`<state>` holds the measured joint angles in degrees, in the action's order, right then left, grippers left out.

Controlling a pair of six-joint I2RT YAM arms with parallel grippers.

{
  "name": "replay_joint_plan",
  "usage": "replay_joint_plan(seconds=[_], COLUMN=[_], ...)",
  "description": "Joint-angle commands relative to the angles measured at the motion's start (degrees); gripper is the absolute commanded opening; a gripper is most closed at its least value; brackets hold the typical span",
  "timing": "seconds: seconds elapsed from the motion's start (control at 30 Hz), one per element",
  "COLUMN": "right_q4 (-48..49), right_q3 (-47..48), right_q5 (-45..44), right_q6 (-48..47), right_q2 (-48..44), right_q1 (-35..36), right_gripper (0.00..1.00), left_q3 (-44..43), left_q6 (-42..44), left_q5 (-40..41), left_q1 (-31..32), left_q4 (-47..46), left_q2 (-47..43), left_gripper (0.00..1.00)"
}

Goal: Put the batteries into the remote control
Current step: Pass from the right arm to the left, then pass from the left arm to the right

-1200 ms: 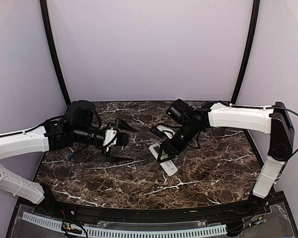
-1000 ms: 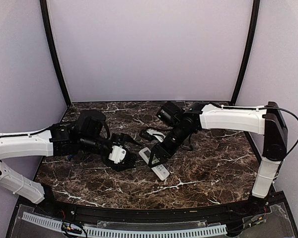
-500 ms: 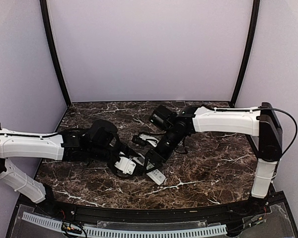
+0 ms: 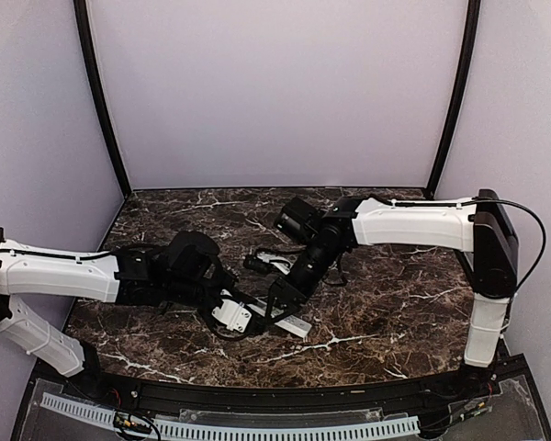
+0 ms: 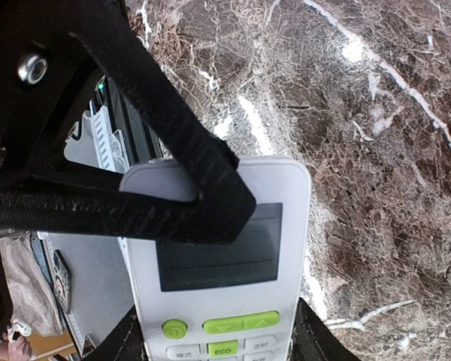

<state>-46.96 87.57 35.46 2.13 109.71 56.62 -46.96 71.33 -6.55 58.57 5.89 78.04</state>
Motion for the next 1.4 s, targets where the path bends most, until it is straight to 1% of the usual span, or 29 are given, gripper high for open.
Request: replay_joint_plan(seconds=[0.0, 0.07, 0.17, 0.2, 0.27, 0.3, 0.37, 0.43, 0.57, 0.67, 0.7, 0.8, 0.9, 0.97, 1.03, 1.13, 1.17, 1.23, 1.37], right_q4=[3.93, 4.19, 6.7, 7.84, 10.8, 12.63, 16.61, 20.79, 28.14, 30.83, 31.35, 31.48, 31.5, 32.16, 32.81, 33.82, 34.12, 33.99, 34.6], right_q3=[-0.12, -1.17, -3.48, -4.41, -6.44, -7.82, -11.08, -14.72, -23.22, -27.13, -28.05, -29.34, -29.69, -29.6, -29.15, -28.27, -28.01, -27.56, -27.76], right_q5=[-2.78, -4.95, -6.99, -7.43, -8.75, -9.85, -11.76, -12.72, -12.23, -9.12, -8.7, -9.95, -10.5, -10.17, -9.08, -6.51, -5.73, -4.61, -2.99], right_q6=[-2.39, -3.57, -4.16, -4.38, -5.2, -5.61, -7.0, -8.72, -12.23, -14.48, -14.71, -14.48, -13.93, -13.38, -12.77, -12.28, -12.31, -12.25, -11.94], right_q2=[-1.09, -3.3, -8.56, -10.69, -15.21, -17.67, -22.25, -26.73, -35.06, -39.43, -40.45, -41.28, -40.58, -39.51, -38.19, -36.14, -35.57, -34.69, -34.88], right_q1=[0.7, 0.33, -0.9, -1.36, -1.86, -1.95, -2.04, -2.12, -2.21, -2.23, -2.18, -2.24, -2.26, -2.22, -2.22, -2.22, -2.22, -2.13, -2.13], right_gripper=[0.34, 0.56, 0.76, 0.81, 0.85, 0.87, 0.89, 0.89, 0.9, 0.9, 0.9, 0.89, 0.86, 0.83, 0.74, 0.54, 0.49, 0.42, 0.3], left_q3=[-0.04, -0.71, -2.68, -4.03, -5.88, -6.85, -7.76, -8.29, -8.46, -8.12, -7.9, -7.6, -7.51, -7.72, -7.97, -8.22, -8.23, -8.16, -7.93], left_q6=[-7.62, -11.18, -16.15, -18.75, -23.33, -24.79, -30.38, -34.15, -41.55, -46.11, -47.73, -48.98, -49.42, -49.39, -49.43, -49.65, -49.76, -50.01, -50.31], left_q5=[-2.32, -2.34, -3.35, -3.93, -4.65, -4.9, -5.8, -7.61, -14.57, -21.71, -22.92, -26.41, -27.0, -27.17, -27.42, -27.61, -27.83, -28.07, -28.48], left_q1=[0.06, 0.06, 0.06, 0.06, 0.01, -0.01, -0.1, -0.4, -2.49, -4.5, -5.28, -5.86, -6.04, -6.13, -6.18, -6.2, -6.28, -6.27, -6.49], left_q4=[-2.44, -2.46, 0.76, 1.96, 6.23, 6.89, 8.46, 9.14, 7.75, 4.69, 4.06, 2.43, 2.28, 2.47, 2.61, 2.61, 2.63, 2.63, 2.46], left_q2=[-3.18, -3.72, -3.7, -3.4, -2.81, -2.68, -2.41, -2.57, -4.77, -6.16, -6.68, -7.07, -6.92, -6.73, -6.51, -6.19, -6.05, -6.0, -6.06], left_gripper=[0.0, 0.0, 0.0, 0.0, 0.0, 0.0, 0.0, 0.0, 0.0, 0.0, 0.0, 0.0, 0.0, 0.0, 0.0, 0.0, 0.0, 0.0, 0.0])
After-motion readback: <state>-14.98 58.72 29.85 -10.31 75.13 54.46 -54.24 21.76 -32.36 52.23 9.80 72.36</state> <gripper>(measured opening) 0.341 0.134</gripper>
